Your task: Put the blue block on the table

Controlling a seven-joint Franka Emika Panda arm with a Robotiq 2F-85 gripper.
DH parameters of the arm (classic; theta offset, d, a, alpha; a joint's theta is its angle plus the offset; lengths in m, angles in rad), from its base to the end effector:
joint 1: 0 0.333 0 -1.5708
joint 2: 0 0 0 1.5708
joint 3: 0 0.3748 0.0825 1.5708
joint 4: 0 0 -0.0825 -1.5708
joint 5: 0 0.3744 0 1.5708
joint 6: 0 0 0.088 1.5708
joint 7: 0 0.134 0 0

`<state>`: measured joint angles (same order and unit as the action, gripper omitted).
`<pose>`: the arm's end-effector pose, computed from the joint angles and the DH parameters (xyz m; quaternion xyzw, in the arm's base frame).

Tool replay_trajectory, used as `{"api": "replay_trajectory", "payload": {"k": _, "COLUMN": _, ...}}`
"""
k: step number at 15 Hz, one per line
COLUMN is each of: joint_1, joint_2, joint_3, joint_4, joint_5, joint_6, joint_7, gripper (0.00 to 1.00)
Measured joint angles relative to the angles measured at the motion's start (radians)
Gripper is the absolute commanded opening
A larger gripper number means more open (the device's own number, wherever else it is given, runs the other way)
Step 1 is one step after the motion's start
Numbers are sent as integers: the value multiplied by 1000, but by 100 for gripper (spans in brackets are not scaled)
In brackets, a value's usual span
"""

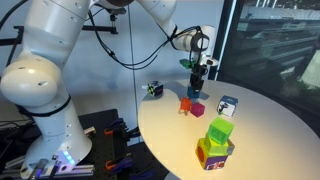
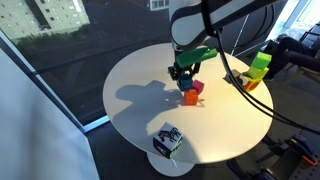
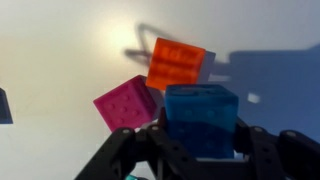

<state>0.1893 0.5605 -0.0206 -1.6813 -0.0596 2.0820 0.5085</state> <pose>0.6701 0.1114 0.2923 0.9848 -0.1510 -0.0652 0.0551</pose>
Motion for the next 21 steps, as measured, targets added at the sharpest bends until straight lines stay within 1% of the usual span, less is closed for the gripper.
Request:
{"api": "replay_trajectory", "payload": {"k": 5, "joint_1": 43, "joint_2": 0, "joint_3": 12, "joint_4": -1, "joint_5": 0, "joint_6": -8, "joint_7": -1, "gripper": 30}}
{"api": "replay_trajectory", "payload": {"k": 10, "joint_1": 68, "joint_2": -2, "joint_3": 32, "joint_4": -23, "joint_5": 0, "joint_6": -10, "joint_7": -7, "gripper": 30}}
{"api": "replay_trajectory", "payload": {"k": 18, "joint_1": 75, "joint_2": -8, "joint_3": 60, "joint_4": -97, "joint_5": 0, "joint_6": -9, "joint_7": -58, "gripper": 30}}
{"api": "replay_trajectory", "payload": {"k": 21, "joint_1": 74, "joint_2": -12, "joint_3": 59, "joint_4": -132, "joint_5": -6, "joint_6": 20, "joint_7": -68, "gripper": 30}}
